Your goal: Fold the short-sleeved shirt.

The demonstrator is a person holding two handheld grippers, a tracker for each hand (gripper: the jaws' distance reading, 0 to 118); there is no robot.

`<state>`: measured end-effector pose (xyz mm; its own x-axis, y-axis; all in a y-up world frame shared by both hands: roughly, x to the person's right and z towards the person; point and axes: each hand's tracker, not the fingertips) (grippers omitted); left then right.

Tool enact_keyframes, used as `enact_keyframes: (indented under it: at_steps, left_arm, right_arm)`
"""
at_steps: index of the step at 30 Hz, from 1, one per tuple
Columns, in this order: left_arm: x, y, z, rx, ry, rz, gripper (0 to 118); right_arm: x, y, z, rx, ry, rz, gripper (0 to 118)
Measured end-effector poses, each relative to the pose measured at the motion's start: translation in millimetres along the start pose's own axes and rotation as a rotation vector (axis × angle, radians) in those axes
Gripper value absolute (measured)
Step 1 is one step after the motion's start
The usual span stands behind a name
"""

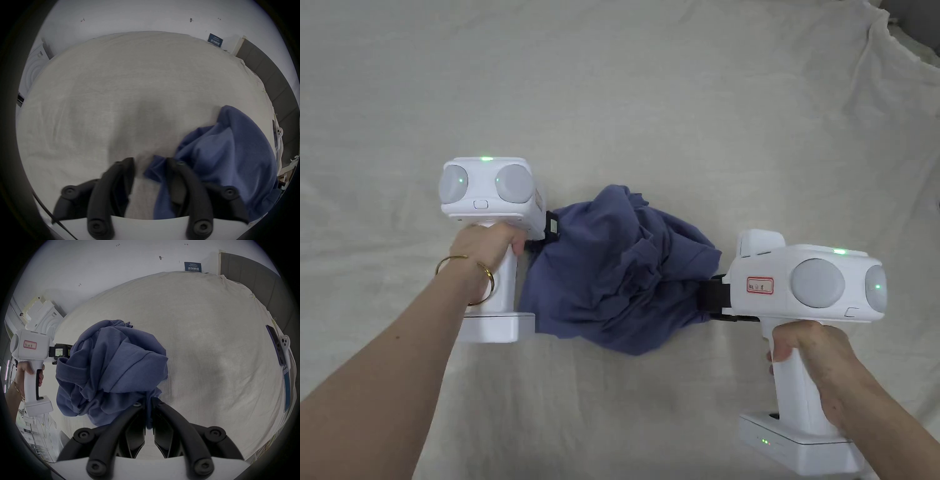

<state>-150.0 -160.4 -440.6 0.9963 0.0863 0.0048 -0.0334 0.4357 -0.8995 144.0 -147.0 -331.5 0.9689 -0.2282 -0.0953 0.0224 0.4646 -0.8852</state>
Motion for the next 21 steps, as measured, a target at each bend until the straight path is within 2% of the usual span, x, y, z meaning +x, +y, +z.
enact_keyframes:
  at_steps: [1, 2, 6, 10, 16, 21]
  left_arm:
    - [0.2, -1.0, -0.6, -0.002, -0.061, 0.003, 2]
    - [2.4, -0.6, 0.1, -0.005, -0.016, 0.005, 0]
    - [-3.4, 3.9, 18.2, 0.009, -0.010, 0.018, 0]
    - [-21.9, 10.8, 64.8, 0.158, -0.039, 0.076, 0]
    - [-67.7, 27.4, 162.4, 0.402, 0.010, 0.150, 0]
    - [-110.4, 33.3, 250.2, 0.535, 0.054, 0.171, 0]
  right_arm:
    - [0.6, 0.7, -0.4, 0.000, 0.002, -0.001, 5]
    - [1.0, 1.2, -0.5, -0.001, 0.002, -0.002, 5]
    - [4.1, 2.5, 7.0, 0.010, 0.017, -0.022, 5]
    - [9.3, 12.0, 34.7, 0.052, 0.052, -0.028, 5]
    - [20.1, 39.2, 113.4, 0.213, 0.043, -0.034, 5]
    - [25.2, 66.6, 199.0, 0.383, -0.035, 0.015, 4]
